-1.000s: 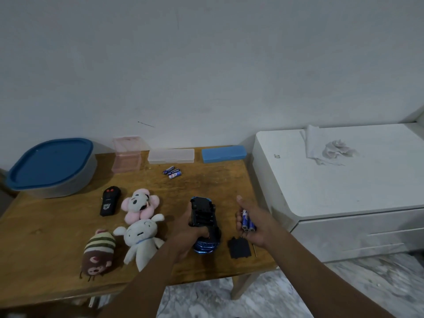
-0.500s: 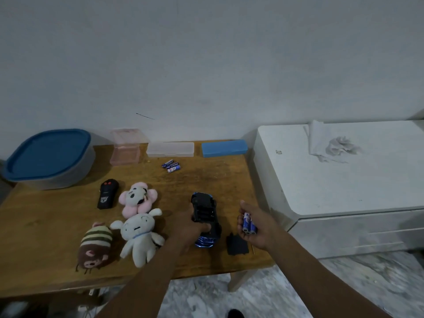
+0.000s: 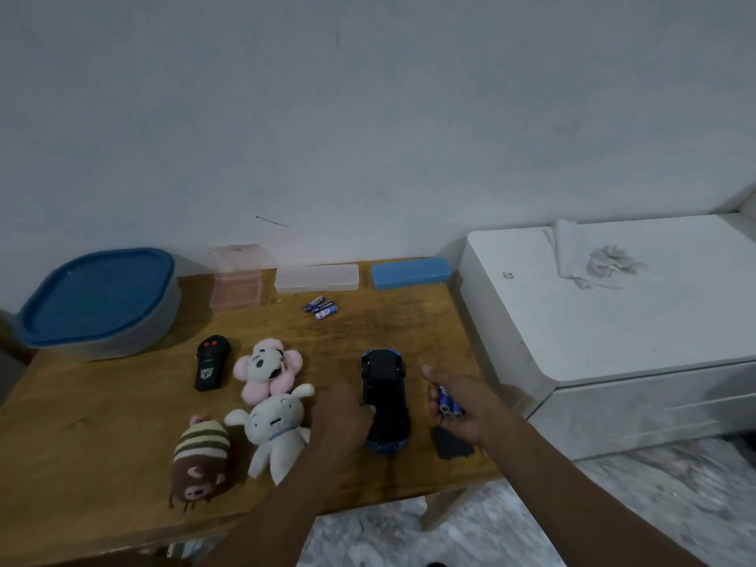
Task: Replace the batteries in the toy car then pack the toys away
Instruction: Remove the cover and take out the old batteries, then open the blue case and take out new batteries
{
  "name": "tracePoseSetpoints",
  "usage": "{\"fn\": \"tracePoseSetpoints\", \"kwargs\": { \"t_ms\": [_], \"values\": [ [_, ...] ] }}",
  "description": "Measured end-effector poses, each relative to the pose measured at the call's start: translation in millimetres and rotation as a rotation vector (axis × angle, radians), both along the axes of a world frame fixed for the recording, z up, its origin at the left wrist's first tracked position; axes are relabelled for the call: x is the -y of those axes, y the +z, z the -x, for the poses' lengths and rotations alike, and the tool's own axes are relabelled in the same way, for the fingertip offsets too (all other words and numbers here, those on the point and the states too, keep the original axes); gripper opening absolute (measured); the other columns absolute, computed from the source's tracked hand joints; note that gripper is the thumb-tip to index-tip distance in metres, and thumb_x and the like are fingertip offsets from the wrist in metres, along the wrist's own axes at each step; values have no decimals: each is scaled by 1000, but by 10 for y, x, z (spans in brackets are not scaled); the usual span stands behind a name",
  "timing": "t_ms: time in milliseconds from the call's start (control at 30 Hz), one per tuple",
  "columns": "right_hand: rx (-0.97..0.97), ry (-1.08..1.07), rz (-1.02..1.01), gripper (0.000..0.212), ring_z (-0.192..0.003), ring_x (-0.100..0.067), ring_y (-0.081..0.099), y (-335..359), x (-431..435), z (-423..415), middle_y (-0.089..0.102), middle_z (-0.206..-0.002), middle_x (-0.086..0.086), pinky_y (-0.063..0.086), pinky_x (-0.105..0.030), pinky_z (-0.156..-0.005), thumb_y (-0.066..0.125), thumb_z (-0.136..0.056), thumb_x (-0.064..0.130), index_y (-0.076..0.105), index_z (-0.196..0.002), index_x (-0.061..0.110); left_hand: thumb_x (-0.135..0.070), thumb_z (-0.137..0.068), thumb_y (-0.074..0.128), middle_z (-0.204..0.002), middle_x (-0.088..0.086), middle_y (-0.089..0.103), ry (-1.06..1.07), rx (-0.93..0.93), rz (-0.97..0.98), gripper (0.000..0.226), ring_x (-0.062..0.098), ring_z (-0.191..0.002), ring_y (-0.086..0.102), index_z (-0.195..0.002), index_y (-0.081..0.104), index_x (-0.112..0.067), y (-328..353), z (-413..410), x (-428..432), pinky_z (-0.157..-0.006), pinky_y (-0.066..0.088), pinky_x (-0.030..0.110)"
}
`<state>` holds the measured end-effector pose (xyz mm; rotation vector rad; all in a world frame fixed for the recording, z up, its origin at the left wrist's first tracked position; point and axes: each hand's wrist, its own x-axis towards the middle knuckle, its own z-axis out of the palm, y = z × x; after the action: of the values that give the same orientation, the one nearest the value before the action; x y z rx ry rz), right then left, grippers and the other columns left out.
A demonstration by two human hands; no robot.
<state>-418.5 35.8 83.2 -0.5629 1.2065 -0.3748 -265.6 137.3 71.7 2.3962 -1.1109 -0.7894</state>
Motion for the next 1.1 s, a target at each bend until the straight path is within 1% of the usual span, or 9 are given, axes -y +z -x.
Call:
{"fn": "tracePoseSetpoints", "kwargs": {
  "t_ms": [133,333,467,633,733,833,900,1033,1100],
  "values": [
    [3,-61,15,24,-43,-8,44,-16,-51,-10,48,-53,0,39,-19,-39,77,-79,20,62,-96,10,-20,-93,54,-100,0,68,2,52,217,14,12,-84,61,-104,63,-16,93,-117,39,-66,44,22],
    [-87,-106,93,18,-35,-5,43,-10,35,63,56,-65,-5,38,-17,-36,73,-84,18,62,-87,5,-19,-93,56,-136,5,56,-109,69,250,51,21,-123,53,-143,44,-17,192,-274,327,-102,45,35],
    [-204,-62,210,19,-37,-6,43,-5,331,52,68,-85,-16,40,-19,-39,72,-84,16,64,-86,0,-17,-92,58,-140,4,54,-124,40,298,53,20,-126,52,-143,43,-16,252,-345,623,-104,45,40],
    [-343,96,470,16,-49,-13,47,51,914,14,58,-63,-8,44,-24,-48,71,-85,20,69,-98,11,-17,-96,53,-138,6,54,-114,124,274,43,20,-126,49,-138,48,-11,360,-383,1080,-106,38,31],
    [-432,166,595,20,-54,-16,58,-14,1259,-22,70,-70,-6,50,-22,-51,68,-86,29,70,-104,19,-19,-97,50,-144,5,47,-140,148,205,46,21,-131,43,-141,42,-15,367,-378,1356,-109,32,30],
    [-456,214,680,18,-69,-15,66,-111,1544,-74,71,-86,1,59,-30,-67,68,-86,32,69,-101,22,-22,-97,50,-150,3,39,-153,155,168,52,20,-137,36,-147,35,-19,337,-371,1618,-113,26,31],
    [-463,239,730,7,-74,-13,64,-143,1676,-104,64,-82,10,58,-35,-76,68,-86,31,64,-90,28,-22,-97,50,-151,3,37,-167,170,139,54,20,-138,34,-148,33,-19,313,-358,1751,-114,25,30],
    [-546,284,830,16,-75,-13,64,-315,1955,-228,68,-81,7,51,-24,-66,66,-88,30,64,-80,16,-23,-98,49,-153,3,33,-230,195,76,55,19,-138,33,-149,28,-18,230,-343,2023,-111,26,26],
    [-576,281,856,18,-84,-17,67,-481,2120,-317,70,-93,2,58,-34,-74,66,-87,35,66,-92,18,-25,-98,50,-155,4,29,-248,199,65,59,20,-140,30,-151,25,-17,144,-377,2166,-113,26,28]
  ]
}}
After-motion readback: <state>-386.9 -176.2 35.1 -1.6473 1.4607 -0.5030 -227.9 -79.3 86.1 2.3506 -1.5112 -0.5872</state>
